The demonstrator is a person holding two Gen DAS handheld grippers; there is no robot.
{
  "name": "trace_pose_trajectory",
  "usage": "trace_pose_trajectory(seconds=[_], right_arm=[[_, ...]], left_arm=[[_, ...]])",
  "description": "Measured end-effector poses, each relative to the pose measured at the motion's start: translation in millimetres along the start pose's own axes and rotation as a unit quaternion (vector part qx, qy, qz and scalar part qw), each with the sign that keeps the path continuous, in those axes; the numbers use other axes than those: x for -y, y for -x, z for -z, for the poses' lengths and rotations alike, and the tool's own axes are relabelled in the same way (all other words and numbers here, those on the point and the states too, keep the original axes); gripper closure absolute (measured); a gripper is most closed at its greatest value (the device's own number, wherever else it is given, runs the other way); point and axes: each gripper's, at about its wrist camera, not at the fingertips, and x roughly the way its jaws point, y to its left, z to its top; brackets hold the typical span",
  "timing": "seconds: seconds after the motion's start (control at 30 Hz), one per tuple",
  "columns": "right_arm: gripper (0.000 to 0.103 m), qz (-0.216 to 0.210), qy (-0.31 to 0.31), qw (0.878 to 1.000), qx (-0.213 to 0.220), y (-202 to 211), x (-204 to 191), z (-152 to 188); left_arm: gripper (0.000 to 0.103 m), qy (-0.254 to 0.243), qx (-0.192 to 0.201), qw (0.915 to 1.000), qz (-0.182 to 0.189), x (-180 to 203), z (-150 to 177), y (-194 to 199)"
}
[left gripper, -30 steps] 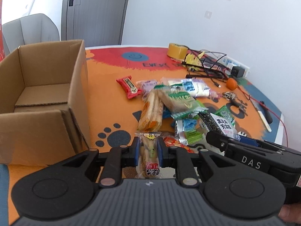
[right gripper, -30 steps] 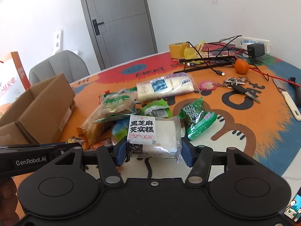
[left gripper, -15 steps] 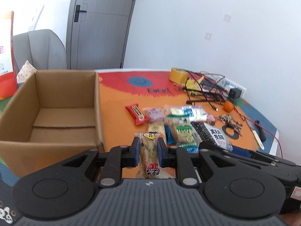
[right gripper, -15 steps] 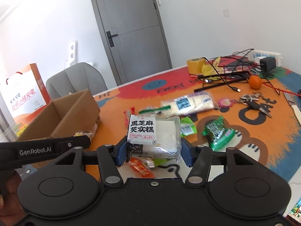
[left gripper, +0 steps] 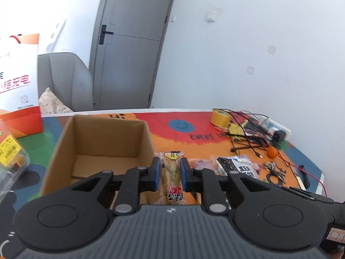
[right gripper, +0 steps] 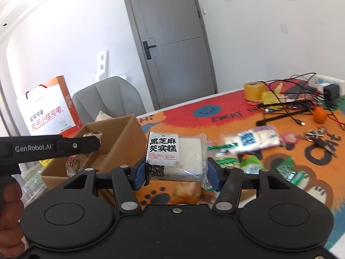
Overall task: Organize snacks
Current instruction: 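Carry both snacks to the cardboard box and open both tools to drop them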
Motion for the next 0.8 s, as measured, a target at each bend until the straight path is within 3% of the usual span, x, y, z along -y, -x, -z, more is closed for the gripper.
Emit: trace_pose_trajectory(seconds=[0.53, 0.8], right_arm=[[0.047, -0.041, 0.033, 0.999, -0.005, -35, -59, -16], [0.047, -0.055, 0.046, 0.997, -0.011, -48, -82, -19]], left_arm=[[0.084, 0.066, -0.001, 0.9961, -0.059, -80, -10, -7], [0.065, 0.089, 0.004, 0.9932, -0.074, -98, -11, 10]])
